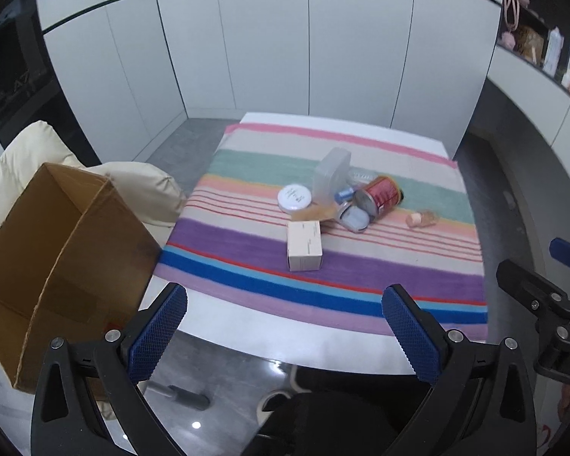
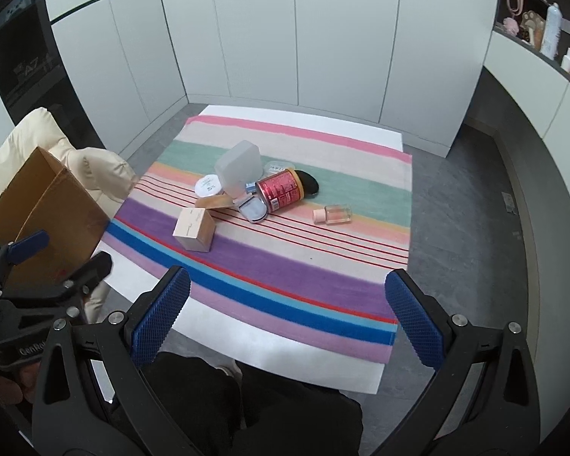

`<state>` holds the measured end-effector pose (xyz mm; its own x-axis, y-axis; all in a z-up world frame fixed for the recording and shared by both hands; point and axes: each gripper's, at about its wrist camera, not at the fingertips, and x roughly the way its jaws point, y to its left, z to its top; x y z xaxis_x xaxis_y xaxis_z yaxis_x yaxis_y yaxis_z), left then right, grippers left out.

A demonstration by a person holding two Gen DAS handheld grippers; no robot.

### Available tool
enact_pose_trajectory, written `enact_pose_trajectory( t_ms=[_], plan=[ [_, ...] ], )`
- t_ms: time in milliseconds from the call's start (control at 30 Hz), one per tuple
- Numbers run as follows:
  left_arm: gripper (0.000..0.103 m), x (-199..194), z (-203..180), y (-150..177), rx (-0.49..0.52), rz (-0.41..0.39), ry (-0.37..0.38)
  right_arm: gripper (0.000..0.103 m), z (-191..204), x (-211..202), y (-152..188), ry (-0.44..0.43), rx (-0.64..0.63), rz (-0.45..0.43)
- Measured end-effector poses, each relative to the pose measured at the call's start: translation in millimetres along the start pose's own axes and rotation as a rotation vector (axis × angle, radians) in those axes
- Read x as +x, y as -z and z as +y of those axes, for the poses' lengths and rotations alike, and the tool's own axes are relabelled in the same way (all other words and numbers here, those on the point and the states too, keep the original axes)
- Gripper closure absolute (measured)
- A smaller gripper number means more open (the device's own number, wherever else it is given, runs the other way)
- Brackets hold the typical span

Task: Organize objects
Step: 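Grasp the glass bottle with the right tool while the left tool grasps the beige box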

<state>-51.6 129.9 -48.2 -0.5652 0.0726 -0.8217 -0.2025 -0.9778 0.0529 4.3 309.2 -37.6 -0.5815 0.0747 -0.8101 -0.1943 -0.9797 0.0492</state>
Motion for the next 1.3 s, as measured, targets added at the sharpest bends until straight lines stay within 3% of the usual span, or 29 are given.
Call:
enact_pose_trajectory(
  t_ms=[467, 667, 967, 1100, 1167, 1200, 1233, 1300],
  plan=[
    [0.0, 99.7, -21.9, -28.0, 0.051, 0.127, 0.016, 0.0, -37.9, 103.0, -3.6, 0.019, -0.019, 0.135],
    [0.001, 142.5, -16.5, -34.8, -0.006, 0.171, 0.014, 0.0, -48.7, 149.9, -10.4, 0.025, -0.04, 0.158],
    [0.016, 192.5, -20.6, -36.4, -0.011, 0.229, 0.033, 0.0, -66.5, 222.8, -15.2, 0.03, -0.03, 0.225],
    [0.035, 210.8, -17.3, -33.2, -0.059, 0.289, 0.052, 0.003, -73.0, 247.2, -22.7, 0.036, -0.033, 0.236],
    [0.036, 213.2, -18.0, -34.1, -0.066, 0.283, 0.05, 0.008, -76.4, 257.2, -26.3, 0.031, -0.023, 0.242],
    [0.043, 214.1, -18.9, -34.3, -0.067, 0.281, 0.052, 0.01, -77.5, 261.9, -27.9, 0.028, -0.021, 0.249],
    [0.058, 216.1, -19.8, -34.6, -0.069, 0.287, 0.067, 0.014, -78.1, 266.1, -29.5, 0.025, -0.022, 0.253],
    [0.059, 217.6, -20.1, -35.0, -0.07, 0.293, 0.088, 0.021, -77.9, 270.7, -32.1, 0.028, -0.028, 0.238]
  ],
)
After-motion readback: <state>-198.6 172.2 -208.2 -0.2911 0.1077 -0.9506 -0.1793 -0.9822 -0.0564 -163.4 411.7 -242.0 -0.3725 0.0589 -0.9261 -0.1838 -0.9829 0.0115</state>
